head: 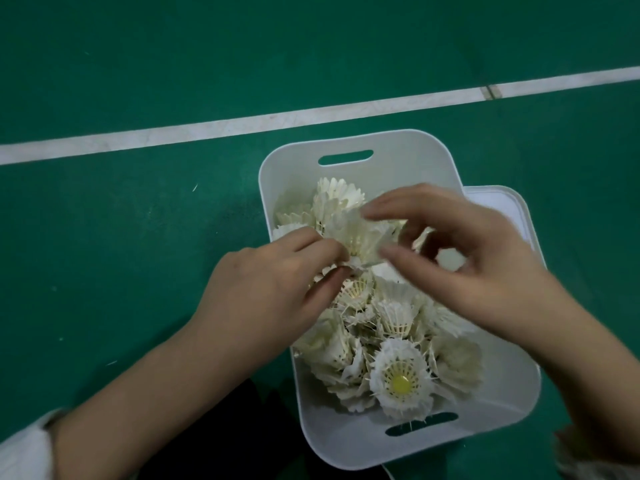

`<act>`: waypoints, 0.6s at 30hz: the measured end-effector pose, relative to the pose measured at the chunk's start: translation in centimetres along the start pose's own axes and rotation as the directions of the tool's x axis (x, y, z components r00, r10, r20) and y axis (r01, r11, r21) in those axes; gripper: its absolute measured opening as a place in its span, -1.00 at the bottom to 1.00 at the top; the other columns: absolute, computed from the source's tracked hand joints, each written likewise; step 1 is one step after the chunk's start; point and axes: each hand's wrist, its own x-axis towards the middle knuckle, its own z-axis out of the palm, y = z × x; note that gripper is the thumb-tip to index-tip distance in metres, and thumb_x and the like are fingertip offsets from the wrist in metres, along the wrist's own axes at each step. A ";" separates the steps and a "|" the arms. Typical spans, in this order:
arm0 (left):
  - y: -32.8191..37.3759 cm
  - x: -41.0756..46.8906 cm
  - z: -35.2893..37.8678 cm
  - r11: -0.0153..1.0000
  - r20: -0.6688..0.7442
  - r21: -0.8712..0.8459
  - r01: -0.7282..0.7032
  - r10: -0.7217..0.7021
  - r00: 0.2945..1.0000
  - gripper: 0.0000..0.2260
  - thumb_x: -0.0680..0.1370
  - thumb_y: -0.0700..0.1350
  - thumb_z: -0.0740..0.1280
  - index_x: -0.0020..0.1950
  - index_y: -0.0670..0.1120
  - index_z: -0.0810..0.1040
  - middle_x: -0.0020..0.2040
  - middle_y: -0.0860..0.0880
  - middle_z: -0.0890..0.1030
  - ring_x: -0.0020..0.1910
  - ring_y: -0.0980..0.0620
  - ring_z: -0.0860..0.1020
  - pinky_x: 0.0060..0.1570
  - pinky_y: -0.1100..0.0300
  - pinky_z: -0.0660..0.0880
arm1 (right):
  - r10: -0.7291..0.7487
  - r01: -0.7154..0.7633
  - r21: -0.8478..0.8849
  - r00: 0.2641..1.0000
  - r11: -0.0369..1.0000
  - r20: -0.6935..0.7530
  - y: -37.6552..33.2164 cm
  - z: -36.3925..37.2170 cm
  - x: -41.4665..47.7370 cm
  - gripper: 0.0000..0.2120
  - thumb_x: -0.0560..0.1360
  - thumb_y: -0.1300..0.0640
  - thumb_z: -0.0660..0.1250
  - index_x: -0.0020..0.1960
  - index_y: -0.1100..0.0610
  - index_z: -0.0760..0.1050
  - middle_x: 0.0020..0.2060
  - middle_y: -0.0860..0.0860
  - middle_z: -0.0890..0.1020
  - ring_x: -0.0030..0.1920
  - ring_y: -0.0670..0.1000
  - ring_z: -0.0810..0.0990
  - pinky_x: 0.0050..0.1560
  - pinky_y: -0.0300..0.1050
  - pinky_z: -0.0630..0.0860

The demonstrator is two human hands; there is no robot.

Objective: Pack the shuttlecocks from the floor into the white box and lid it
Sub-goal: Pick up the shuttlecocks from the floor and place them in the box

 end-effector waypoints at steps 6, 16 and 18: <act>-0.1 0.0 -0.4 0.997 0.006 -0.074 0.029 -0.029 1.000 -0.72 0.52 0.15 0.14 0.05 0.06 0.55 -0.18 0.15 0.57 -0.44 0.18 0.47 -0.52 0.18 0.47 | 0.060 -0.029 -0.270 0.992 0.962 0.108 1.7 2.0 0.8 -0.91 0.46 0.08 0.36 -0.08 0.07 0.60 -0.16 -0.08 0.61 -0.19 -0.15 0.52 -0.13 -0.24 0.47; -0.3 -0.4 -2.9 0.959 -0.081 -0.267 0.094 -0.120 0.990 -0.75 0.48 0.22 0.15 -0.03 0.08 0.41 -0.19 0.20 0.49 -0.12 0.22 0.47 -0.12 0.46 0.37 | 0.319 -0.444 -0.547 0.895 0.710 -0.313 6.6 -1.4 1.8 -0.81 0.53 0.18 0.26 0.01 0.24 0.60 -0.05 0.17 0.64 -0.07 0.19 0.56 -0.10 -0.08 0.40; -0.4 -0.3 -3.2 0.965 -0.086 -0.254 0.068 -0.093 0.992 -0.76 0.47 0.19 0.21 -0.05 0.05 0.41 -0.16 0.19 0.46 -0.14 0.27 0.45 -0.11 0.46 0.36 | 0.395 -0.458 -0.562 0.887 0.689 -0.240 7.6 0.1 1.6 -0.80 0.53 0.18 0.25 0.00 0.25 0.61 -0.08 0.19 0.65 -0.08 0.20 0.57 -0.08 -0.04 0.44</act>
